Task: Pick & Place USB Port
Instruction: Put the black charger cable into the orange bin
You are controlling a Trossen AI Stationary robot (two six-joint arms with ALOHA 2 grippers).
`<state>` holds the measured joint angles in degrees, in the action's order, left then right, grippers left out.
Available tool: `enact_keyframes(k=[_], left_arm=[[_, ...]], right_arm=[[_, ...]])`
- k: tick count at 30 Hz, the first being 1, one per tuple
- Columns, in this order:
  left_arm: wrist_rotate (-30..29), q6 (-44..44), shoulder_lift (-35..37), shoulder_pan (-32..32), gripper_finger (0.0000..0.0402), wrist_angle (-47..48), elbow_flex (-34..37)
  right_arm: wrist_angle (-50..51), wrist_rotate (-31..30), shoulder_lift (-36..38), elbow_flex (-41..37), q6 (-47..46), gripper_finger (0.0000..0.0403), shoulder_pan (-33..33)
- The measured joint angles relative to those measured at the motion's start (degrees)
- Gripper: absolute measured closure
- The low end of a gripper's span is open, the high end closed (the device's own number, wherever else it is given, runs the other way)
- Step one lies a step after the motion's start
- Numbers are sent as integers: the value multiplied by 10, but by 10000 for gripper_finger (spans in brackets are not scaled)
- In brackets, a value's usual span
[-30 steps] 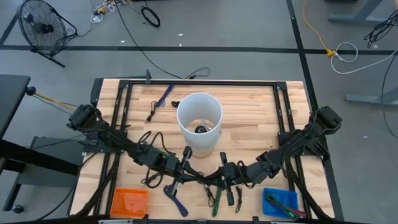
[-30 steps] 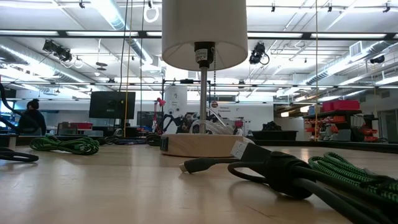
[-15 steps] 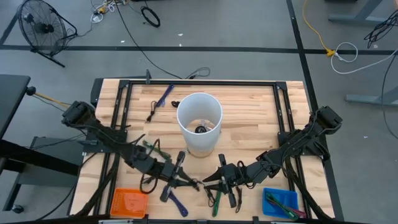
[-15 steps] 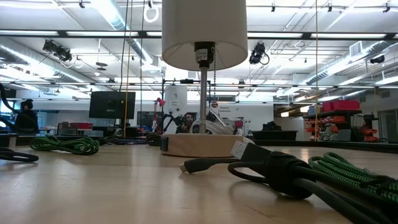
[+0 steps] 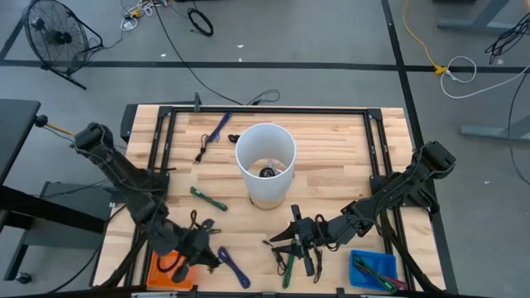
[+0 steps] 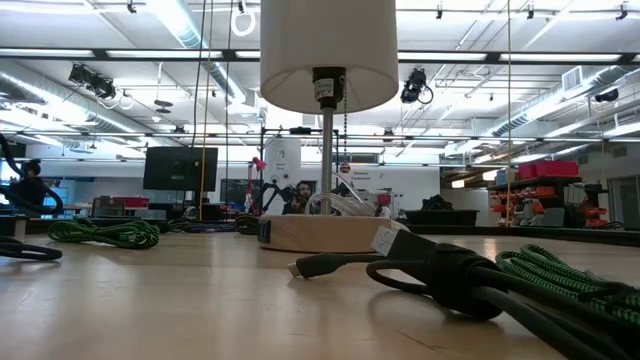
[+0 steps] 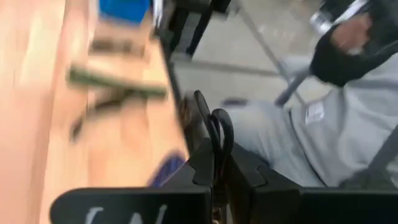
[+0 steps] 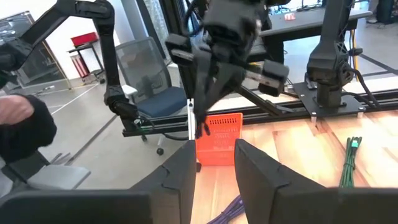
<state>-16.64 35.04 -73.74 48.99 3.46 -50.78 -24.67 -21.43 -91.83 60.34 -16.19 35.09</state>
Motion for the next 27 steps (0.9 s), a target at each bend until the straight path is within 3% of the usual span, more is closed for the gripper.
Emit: enact_keyframes(k=[5, 8, 11, 21, 27], left_arm=[[3, 154, 4, 46, 384, 141, 0], [47, 227, -1, 67, 384, 181, 0], [87, 277, -2, 89, 384, 201, 0], [91, 417, -27, 139, 384, 278, 0], [156, 458, -64, 149, 382, 298, 0]], right_arm=[[0, 0, 0, 0, 0, 295, 0], [2, -1, 0, 0, 0, 295, 0], [3, -1, 0, 0, 0, 295, 0], [12, -1, 0, 0, -8, 295, 0], [17, -1, 0, 0, -13, 295, 0]])
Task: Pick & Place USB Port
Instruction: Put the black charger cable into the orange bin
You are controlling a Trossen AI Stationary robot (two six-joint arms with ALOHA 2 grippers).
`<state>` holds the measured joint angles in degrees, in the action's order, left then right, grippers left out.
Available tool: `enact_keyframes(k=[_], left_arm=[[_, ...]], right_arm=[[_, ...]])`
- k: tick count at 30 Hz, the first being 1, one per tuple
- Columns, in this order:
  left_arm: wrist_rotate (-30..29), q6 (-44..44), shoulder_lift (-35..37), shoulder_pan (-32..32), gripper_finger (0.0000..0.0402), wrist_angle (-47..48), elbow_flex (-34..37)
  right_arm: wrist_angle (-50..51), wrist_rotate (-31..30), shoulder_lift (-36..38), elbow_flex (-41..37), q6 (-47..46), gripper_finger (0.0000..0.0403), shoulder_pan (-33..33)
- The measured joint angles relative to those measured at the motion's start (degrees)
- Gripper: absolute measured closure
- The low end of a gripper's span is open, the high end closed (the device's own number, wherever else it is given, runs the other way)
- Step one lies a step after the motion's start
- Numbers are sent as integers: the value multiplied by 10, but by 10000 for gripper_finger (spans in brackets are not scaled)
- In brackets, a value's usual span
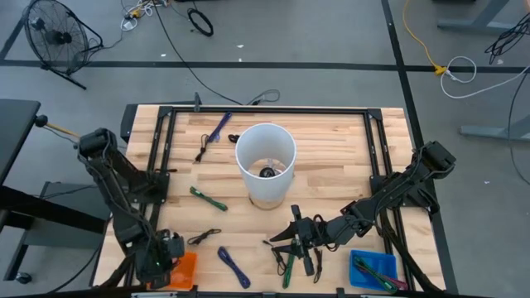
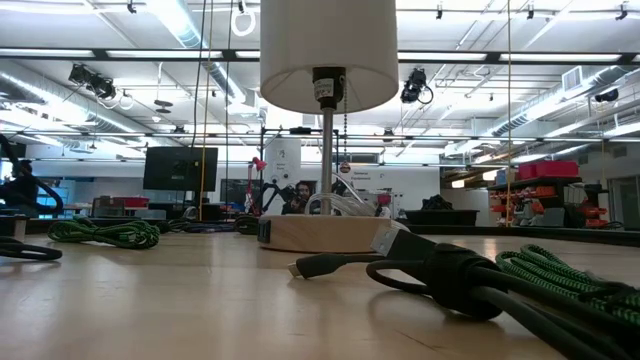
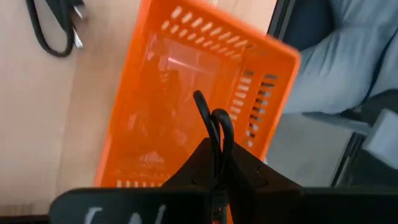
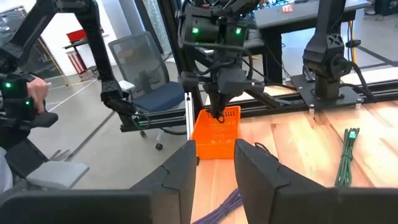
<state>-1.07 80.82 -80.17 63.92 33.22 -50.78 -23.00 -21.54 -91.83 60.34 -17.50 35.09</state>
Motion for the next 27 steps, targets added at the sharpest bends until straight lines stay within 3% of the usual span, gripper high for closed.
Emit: enact_keyframes(k=[12, 27], left_arm=[[-8, -2, -12, -1, 362, 0, 0], [-18, 10, -12, -1, 274, 11, 0]], right_arm=[[0, 0, 0, 0, 0, 295, 0], [3, 0, 0, 0, 0, 295, 0]])
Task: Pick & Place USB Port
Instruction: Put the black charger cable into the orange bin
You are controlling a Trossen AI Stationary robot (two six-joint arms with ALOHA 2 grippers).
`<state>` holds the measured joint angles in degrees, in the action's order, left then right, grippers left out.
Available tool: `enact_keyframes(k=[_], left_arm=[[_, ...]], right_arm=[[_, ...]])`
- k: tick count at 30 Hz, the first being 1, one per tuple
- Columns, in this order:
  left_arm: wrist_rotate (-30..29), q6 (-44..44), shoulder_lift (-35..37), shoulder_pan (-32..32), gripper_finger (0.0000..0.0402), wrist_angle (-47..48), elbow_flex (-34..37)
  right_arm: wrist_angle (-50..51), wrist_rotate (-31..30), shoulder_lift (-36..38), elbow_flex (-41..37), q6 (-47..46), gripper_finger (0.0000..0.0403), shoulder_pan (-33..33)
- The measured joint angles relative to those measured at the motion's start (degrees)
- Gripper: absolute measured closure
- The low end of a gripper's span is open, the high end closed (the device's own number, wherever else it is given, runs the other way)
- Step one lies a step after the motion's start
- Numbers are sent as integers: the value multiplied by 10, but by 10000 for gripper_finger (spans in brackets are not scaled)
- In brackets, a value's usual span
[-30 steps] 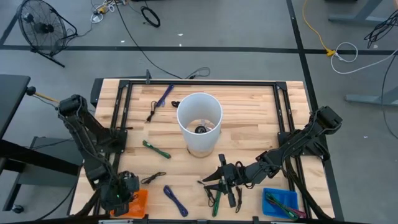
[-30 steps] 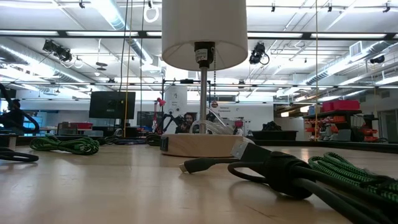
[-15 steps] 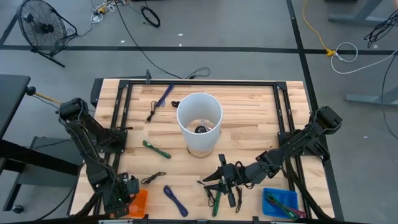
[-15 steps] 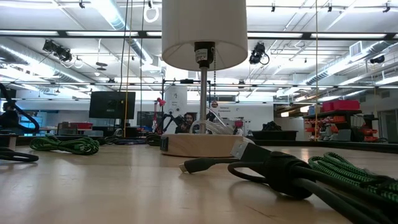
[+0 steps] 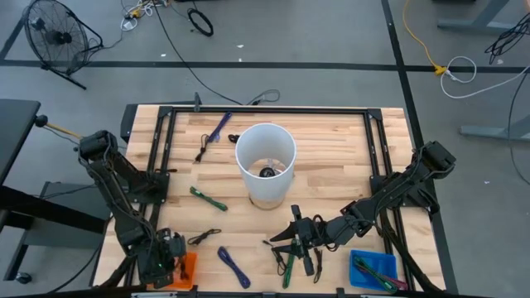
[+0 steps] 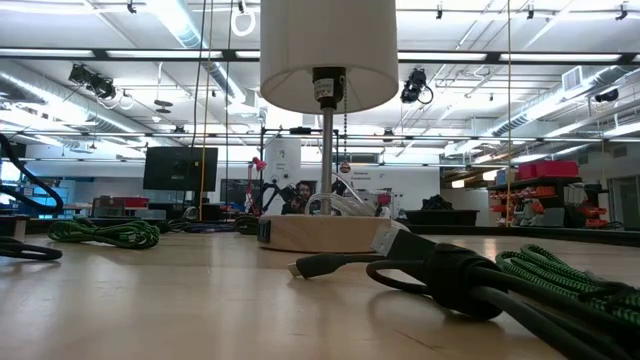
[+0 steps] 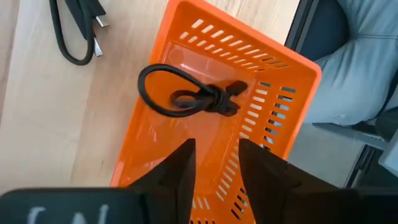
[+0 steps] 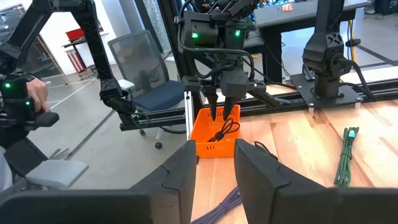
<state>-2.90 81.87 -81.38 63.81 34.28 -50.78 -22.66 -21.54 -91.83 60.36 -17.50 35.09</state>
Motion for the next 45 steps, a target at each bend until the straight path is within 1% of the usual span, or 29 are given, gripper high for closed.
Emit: enact_keyframes(k=[4, 7, 12, 16, 20, 23, 27, 30, 36, 40, 42, 45], left_arm=[[0, -2, 0, 0, 261, 0, 0], [-2, -22, 0, -6, 261, -1, 0], [3, -58, 7, -24, 274, -1, 0], [8, -78, 28, -43, 286, 2, 0], [-20, -80, 50, -76, 294, 31, 0], [-38, -82, 50, -108, 300, 69, 0], [-30, -93, 50, -161, 303, 107, 0], [-40, -110, 50, -194, 303, 106, 0], [-33, -112, 33, -241, 303, 106, 2], [-15, -129, 7, -251, 303, 100, 3], [-14, -150, -11, -256, 303, 99, 3], [-7, -159, -38, -264, 303, 90, 3]], right_arm=[[0, 0, 0, 0, 0, 295, 0], [1, 0, 0, 0, 0, 295, 0], [1, 0, 0, 0, 0, 295, 0], [2, 0, 0, 0, 0, 295, 0], [4, 0, 0, 0, 0, 295, 0], [4, 0, 0, 0, 0, 295, 0], [4, 0, 0, 0, 0, 295, 0], [5, 0, 0, 0, 0, 295, 0], [6, 0, 0, 0, 0, 295, 0], [8, 0, 0, 0, 0, 295, 0], [9, 0, 0, 0, 0, 295, 0], [9, 0, 0, 0, 0, 295, 0]])
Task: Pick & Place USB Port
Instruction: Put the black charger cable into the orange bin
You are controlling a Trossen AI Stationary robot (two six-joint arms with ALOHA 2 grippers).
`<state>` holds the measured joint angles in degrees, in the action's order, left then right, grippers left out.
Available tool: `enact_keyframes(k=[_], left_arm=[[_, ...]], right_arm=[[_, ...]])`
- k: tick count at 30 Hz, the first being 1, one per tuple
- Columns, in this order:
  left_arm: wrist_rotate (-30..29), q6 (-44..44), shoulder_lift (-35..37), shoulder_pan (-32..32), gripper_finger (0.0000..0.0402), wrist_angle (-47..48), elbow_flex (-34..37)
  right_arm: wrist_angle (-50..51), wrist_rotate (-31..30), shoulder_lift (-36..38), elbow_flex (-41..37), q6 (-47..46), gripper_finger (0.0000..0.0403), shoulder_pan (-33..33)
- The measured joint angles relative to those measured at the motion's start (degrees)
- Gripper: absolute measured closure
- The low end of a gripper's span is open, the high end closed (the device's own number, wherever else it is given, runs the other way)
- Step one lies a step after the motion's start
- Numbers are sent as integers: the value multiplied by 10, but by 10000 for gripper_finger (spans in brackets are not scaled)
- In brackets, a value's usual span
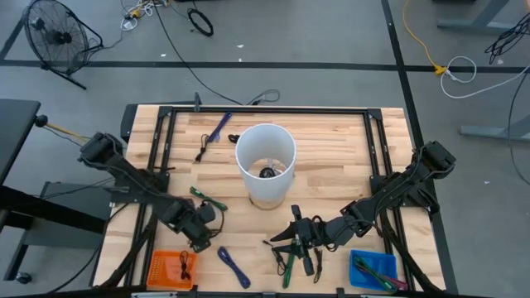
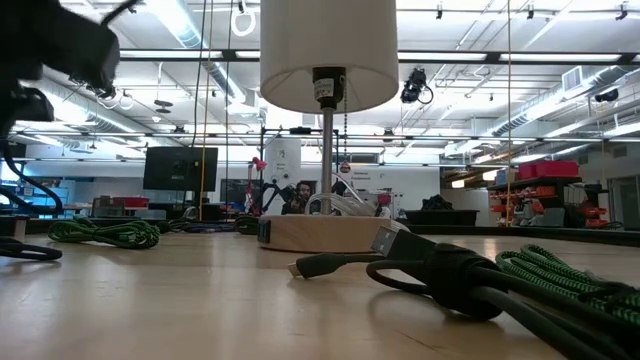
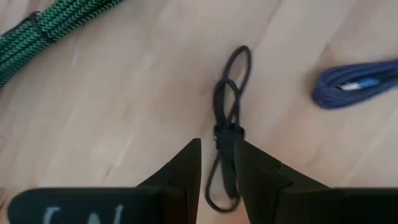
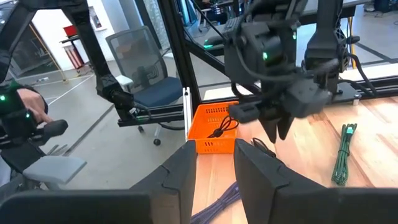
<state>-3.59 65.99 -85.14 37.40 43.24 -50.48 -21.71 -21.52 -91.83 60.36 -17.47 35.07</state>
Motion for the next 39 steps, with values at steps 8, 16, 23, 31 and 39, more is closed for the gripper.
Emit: enact_keyframes(k=[8, 16, 23, 31, 39], left_arm=[[20, -35, -58, -12, 301, -33, 0], [23, -41, -81, -13, 279, -42, 0], [24, -41, -86, -13, 261, -62, 0], [42, -51, -93, -12, 240, -78, 0], [41, -90, -120, -12, 234, -88, -3]], right_arm=[[0, 0, 0, 0, 0, 295, 0], [0, 0, 0, 0, 0, 295, 0], [-1, 0, 0, 0, 0, 295, 0], [-1, 0, 0, 0, 0, 295, 0], [-1, 0, 0, 0, 0, 295, 0]])
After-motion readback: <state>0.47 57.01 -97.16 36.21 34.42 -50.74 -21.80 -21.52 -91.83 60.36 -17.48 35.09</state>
